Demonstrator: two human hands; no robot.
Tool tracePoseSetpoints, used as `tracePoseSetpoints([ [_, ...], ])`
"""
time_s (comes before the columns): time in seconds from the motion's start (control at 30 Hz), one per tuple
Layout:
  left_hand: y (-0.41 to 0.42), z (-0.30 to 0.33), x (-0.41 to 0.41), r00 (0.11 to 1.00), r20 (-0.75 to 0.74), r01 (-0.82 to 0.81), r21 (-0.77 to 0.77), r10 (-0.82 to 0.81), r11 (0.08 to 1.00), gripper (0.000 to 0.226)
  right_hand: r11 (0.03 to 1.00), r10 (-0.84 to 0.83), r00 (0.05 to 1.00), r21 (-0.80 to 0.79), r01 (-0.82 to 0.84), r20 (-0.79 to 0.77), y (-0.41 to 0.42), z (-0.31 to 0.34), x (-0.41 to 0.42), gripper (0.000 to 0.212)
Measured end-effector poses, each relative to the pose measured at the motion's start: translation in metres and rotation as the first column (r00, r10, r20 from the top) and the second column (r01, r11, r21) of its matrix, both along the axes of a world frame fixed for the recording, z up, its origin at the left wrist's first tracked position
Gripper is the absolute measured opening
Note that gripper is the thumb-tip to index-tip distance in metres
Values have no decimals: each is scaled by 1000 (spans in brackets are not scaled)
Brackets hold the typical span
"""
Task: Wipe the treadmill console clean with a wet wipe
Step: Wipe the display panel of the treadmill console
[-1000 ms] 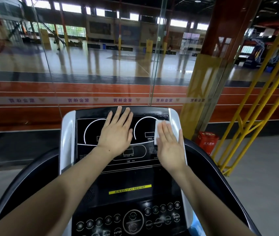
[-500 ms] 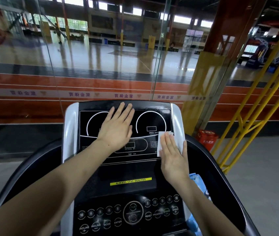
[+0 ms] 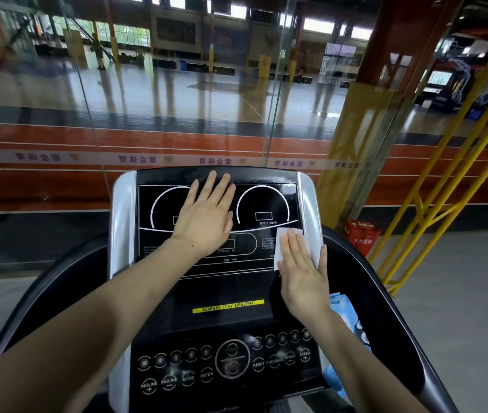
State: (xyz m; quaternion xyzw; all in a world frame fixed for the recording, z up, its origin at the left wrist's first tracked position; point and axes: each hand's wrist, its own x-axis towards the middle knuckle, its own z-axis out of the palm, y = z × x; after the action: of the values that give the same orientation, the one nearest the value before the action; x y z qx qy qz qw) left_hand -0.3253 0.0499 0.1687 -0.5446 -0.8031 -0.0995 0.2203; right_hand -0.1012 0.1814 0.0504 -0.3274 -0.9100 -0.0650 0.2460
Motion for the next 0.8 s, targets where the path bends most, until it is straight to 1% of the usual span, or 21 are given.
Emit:
tracePoseSetpoints([
  [0.07, -2, -2, 2, 1000, 5, -3, 2, 3, 1000, 62, 1000, 2, 1000, 8, -2, 20, 12, 17, -12, 57],
  [0.2, -7, -11, 10, 1000, 23, 7, 17, -8, 1000, 62, 997, 52, 999, -49, -52, -4, 27, 53, -34, 56],
  [0.27, -13, -17, 13, 1000, 21, 17, 30, -18, 999, 62, 998, 45, 999, -48, -45, -3, 23, 45, -29, 56],
  [0.43, -26, -28, 17, 999, 36, 16, 53, -18, 998, 60, 1000, -1, 1000, -14, 1, -12, -4, -1, -3, 58],
  [0.57, -36, -34, 26, 999, 14, 40, 77, -41, 996, 59, 999, 5, 1000, -46, -6, -21, -6, 5, -8, 60],
  [0.67, -45, -39, 26, 1000, 0, 29, 46, -29, 999, 60, 997, -1, 999, -77, -3, -54, -4, 9, -19, 59],
  [0.8, -58, -43, 22, 1000, -5, -9, 43, 9, 999, 59, 999, -13, 992, -48, 7, -126, -8, 3, -31, 59],
])
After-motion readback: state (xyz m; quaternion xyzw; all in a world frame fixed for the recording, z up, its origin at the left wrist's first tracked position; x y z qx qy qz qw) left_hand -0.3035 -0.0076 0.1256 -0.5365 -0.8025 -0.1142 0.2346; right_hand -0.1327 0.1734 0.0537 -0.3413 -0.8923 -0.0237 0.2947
